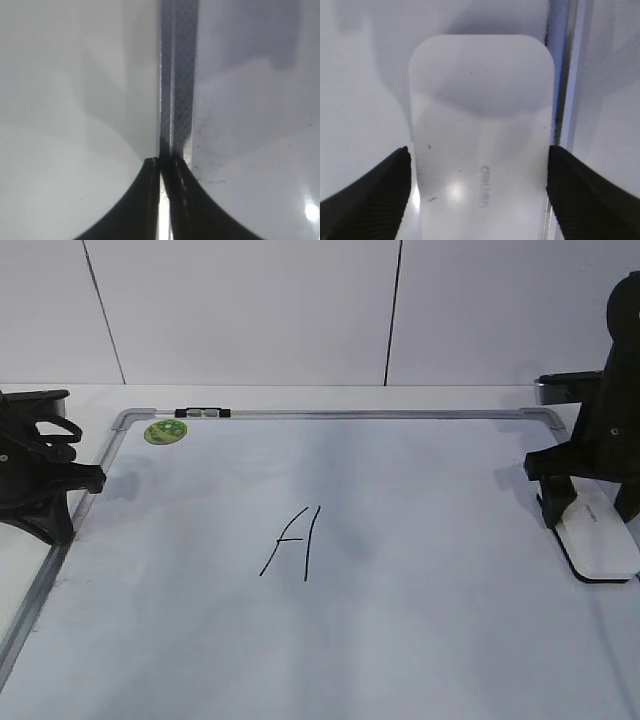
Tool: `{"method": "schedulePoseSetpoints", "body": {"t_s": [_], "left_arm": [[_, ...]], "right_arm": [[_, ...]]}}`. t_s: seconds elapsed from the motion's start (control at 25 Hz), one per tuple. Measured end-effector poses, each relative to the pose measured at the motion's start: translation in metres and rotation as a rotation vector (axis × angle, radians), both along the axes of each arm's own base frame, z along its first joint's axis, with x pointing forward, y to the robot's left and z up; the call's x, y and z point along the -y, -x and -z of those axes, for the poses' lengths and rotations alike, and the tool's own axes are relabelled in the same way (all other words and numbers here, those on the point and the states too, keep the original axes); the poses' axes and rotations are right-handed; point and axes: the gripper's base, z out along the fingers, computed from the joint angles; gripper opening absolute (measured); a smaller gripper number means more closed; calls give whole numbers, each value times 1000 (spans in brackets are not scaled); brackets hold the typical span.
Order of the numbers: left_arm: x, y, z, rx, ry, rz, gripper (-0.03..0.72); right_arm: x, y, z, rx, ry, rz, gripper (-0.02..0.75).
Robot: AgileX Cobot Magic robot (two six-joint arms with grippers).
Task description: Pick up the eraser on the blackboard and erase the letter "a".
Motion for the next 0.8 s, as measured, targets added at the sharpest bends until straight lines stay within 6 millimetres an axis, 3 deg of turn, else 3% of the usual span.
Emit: {"method": "schedulePoseSetpoints", "body": {"t_s": [0.48, 0.8], "left_arm": [[0, 0, 0, 0, 0, 0, 17], [0, 0, 0, 0, 0, 0, 17]], "right_arm": [[2, 1, -4, -35, 28, 14, 666], [0, -14, -42, 18, 14, 39, 666]]}}
